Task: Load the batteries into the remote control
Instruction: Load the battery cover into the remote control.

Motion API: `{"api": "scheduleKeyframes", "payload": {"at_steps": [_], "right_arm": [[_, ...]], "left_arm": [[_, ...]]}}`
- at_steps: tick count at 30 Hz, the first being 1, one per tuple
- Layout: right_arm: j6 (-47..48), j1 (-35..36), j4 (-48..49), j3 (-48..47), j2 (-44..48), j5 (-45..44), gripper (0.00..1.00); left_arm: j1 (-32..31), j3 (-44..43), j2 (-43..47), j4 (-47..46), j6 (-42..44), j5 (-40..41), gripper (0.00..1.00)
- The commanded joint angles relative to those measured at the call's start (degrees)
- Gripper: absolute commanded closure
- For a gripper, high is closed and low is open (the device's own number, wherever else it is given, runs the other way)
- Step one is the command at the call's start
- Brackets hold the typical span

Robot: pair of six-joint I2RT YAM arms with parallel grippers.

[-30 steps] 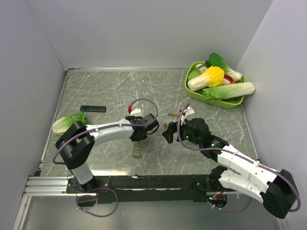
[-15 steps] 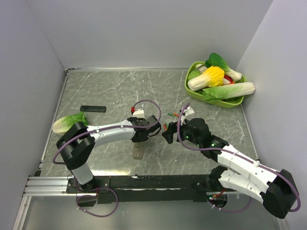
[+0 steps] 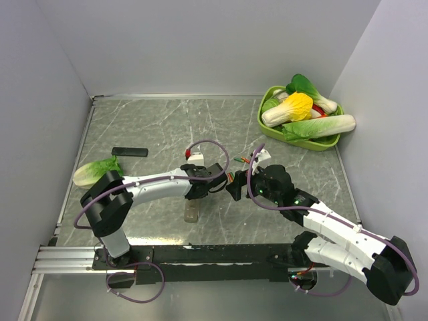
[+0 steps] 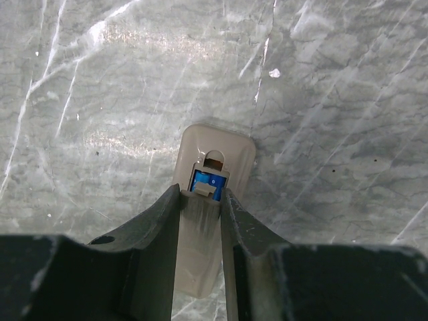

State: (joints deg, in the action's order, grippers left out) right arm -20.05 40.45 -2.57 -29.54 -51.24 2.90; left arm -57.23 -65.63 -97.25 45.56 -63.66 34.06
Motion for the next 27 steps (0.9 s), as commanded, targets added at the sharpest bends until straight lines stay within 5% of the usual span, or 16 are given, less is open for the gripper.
{"api": "scheduleKeyframes", "payload": {"at_steps": [1,27], "right_arm": [[-0.2,-0.2,2.3,-0.3,0.0,0.4,0.00],[-0.4,-0.3,3.5,-0.1,0.0,1.0,0.00]], "left_arm": [[-0.7,-2.1,-1.1,1.4,0.4,2.7,0.94],[-1.9,-0.3,-0.8,-1.8,-0.8,4.5,0.96]]}}
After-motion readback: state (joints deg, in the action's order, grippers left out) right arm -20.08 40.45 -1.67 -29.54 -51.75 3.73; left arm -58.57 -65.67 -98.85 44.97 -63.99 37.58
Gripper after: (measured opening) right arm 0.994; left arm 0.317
